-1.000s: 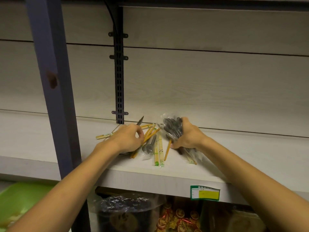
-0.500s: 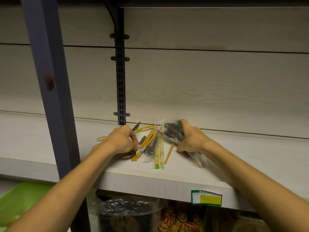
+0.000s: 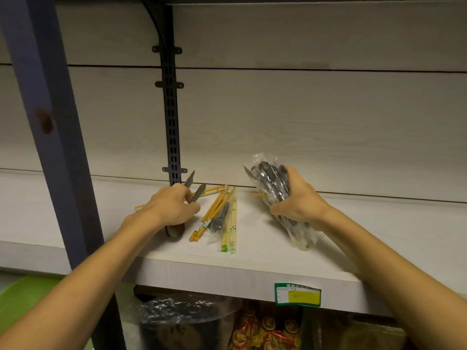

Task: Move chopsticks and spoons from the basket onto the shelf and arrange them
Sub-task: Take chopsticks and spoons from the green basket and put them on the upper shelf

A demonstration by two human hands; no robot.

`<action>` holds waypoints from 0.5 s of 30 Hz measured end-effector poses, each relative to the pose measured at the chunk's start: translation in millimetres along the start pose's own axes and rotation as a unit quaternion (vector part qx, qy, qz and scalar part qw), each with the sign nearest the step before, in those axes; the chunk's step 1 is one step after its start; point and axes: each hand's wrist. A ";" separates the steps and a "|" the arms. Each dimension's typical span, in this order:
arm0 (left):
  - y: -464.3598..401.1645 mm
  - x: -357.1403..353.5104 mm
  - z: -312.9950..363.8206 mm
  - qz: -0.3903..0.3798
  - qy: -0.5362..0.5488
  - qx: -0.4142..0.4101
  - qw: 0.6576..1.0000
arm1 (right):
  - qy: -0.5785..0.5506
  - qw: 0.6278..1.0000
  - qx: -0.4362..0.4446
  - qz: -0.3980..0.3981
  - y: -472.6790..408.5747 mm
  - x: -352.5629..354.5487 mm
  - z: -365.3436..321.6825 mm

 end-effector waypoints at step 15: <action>5.8 -4.5 34.5 0.004 0.120 -0.038 0.992 | 0.145 0.988 0.015 -0.041 -2.7 1.8 -9.1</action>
Point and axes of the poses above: each hand's wrist, its own y-axis away from the middle knuckle, its own x-axis out of the back of the hand, z = x × y, and after that the axes turned 11 degrees about -x, right-handed
